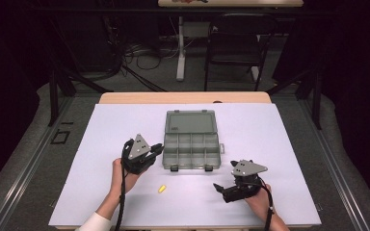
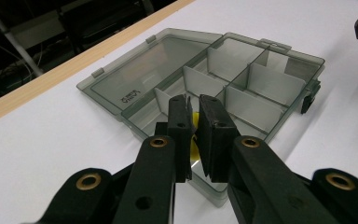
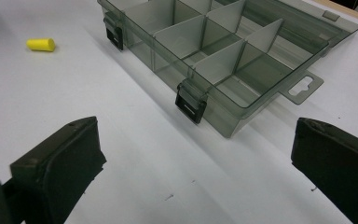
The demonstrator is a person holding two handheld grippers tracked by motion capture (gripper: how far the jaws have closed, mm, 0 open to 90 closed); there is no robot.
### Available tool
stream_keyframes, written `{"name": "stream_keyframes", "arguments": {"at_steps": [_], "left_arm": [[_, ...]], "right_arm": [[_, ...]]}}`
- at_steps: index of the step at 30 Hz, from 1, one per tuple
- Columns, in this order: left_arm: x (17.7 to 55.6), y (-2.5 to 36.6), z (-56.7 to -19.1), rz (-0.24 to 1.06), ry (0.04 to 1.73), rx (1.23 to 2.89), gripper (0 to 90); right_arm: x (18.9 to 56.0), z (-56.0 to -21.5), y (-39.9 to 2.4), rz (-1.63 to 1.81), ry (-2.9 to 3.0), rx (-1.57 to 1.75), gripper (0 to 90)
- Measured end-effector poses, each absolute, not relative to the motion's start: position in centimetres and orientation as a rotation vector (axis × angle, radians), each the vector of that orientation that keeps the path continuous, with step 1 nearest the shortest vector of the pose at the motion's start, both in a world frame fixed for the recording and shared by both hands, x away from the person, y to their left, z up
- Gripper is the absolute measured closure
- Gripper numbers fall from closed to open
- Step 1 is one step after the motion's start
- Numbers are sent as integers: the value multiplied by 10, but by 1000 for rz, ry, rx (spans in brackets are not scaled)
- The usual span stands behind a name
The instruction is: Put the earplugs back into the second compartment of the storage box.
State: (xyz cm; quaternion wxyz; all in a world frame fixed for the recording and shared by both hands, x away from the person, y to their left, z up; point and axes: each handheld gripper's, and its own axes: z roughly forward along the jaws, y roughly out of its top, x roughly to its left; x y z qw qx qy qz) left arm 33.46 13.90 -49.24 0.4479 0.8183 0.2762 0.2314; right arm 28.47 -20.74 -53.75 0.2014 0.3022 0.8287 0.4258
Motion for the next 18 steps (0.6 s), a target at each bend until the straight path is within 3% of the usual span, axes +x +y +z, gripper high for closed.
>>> {"name": "stream_keyframes", "arguments": {"at_steps": [18], "left_arm": [[348, 124, -488, 586, 660, 2029, 831]], "right_arm": [[285, -538, -209, 1211, 2299, 830, 0]]}}
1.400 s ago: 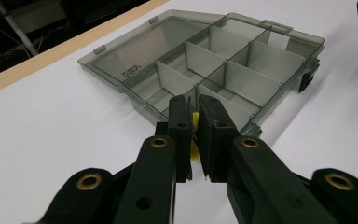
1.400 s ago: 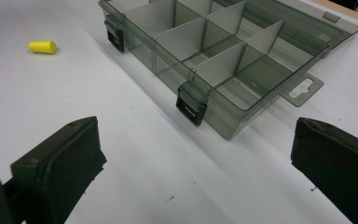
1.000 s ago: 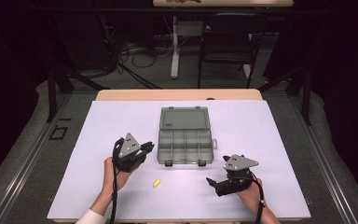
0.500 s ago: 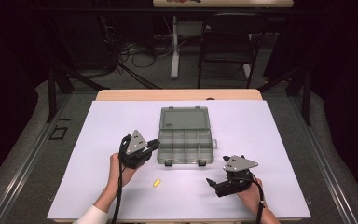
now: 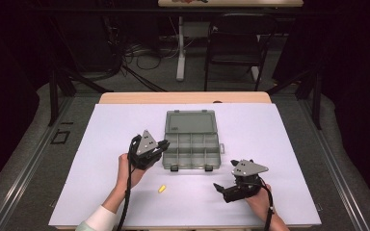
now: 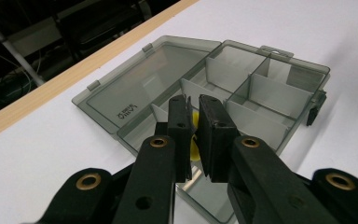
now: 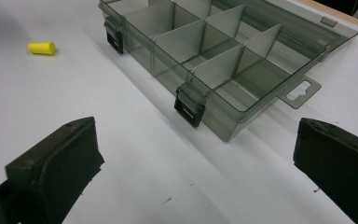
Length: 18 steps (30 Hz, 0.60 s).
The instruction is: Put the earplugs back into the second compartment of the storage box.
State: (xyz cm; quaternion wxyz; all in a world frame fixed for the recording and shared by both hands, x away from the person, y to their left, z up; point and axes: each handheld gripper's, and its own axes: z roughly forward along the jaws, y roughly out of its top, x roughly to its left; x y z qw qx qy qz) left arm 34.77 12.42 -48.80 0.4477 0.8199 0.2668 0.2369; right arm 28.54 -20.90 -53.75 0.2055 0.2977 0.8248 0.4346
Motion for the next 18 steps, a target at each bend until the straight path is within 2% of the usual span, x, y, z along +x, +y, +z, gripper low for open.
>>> {"name": "stream_keyframes", "arguments": {"at_steps": [18], "left_arm": [[369, 104, -482, 582, 649, 2037, 829]], "right_arm": [[287, -538, -210, 1201, 2301, 849, 0]]}}
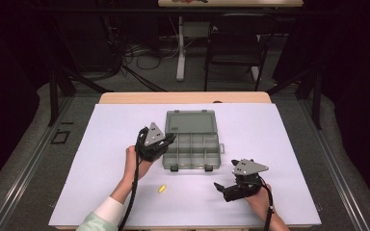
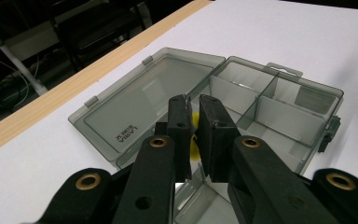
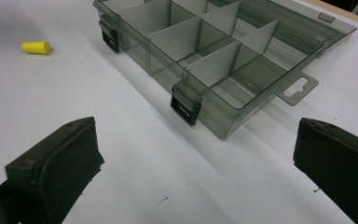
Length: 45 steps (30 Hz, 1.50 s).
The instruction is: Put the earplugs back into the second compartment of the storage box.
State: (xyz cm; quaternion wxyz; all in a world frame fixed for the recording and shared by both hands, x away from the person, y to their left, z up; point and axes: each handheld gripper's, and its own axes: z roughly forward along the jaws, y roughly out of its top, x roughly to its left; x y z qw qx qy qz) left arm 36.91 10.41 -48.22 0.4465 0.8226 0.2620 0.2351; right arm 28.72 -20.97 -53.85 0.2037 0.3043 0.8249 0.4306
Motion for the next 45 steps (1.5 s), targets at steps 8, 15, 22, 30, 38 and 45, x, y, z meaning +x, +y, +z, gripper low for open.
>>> {"name": "stream_keyframes", "arguments": {"at_steps": [8, 15, 22, 30, 38, 45], "left_arm": [[377, 95, -484, 575, 649, 2051, 830], [381, 89, -487, 569, 643, 2062, 828], [385, 85, -490, 565, 643, 2074, 829], [388, 80, -493, 559, 639, 2091, 829], [392, 73, -497, 552, 635, 2108, 829], [398, 69, -503, 536, 650, 2125, 826]], "right_arm": [[286, -538, -209, 1201, 2308, 840, 0], [287, -538, -210, 1205, 2306, 853, 0], [287, -537, -211, 1200, 2302, 863, 0], [287, -536, -211, 1195, 2304, 855, 0], [287, -538, -209, 1188, 2314, 847, 0], [287, -538, -209, 1189, 2323, 835, 0]]}}
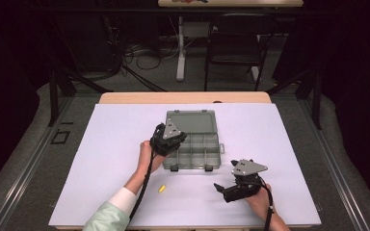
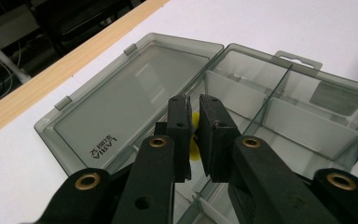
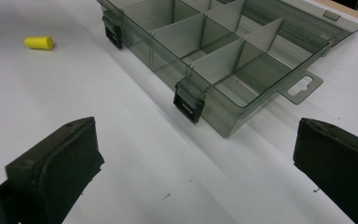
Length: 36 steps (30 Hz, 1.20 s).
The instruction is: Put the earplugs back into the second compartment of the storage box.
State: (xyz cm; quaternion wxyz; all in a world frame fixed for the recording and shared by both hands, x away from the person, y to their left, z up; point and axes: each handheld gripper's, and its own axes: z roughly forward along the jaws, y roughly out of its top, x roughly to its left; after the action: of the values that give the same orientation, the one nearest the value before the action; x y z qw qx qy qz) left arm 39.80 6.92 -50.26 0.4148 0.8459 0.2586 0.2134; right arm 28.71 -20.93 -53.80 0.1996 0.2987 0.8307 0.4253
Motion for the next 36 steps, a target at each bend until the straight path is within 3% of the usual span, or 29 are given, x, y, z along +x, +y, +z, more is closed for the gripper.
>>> {"name": "stream_keyframes", "arguments": {"at_steps": [22, 36], "left_arm": [[410, 60, -518, 508, 677, 2187, 807], [393, 78, -509, 521, 721, 2144, 433]], "right_arm": [[286, -538, -208, 1197, 2332, 826, 0], [286, -538, -209, 1188, 2328, 818, 0]]}}
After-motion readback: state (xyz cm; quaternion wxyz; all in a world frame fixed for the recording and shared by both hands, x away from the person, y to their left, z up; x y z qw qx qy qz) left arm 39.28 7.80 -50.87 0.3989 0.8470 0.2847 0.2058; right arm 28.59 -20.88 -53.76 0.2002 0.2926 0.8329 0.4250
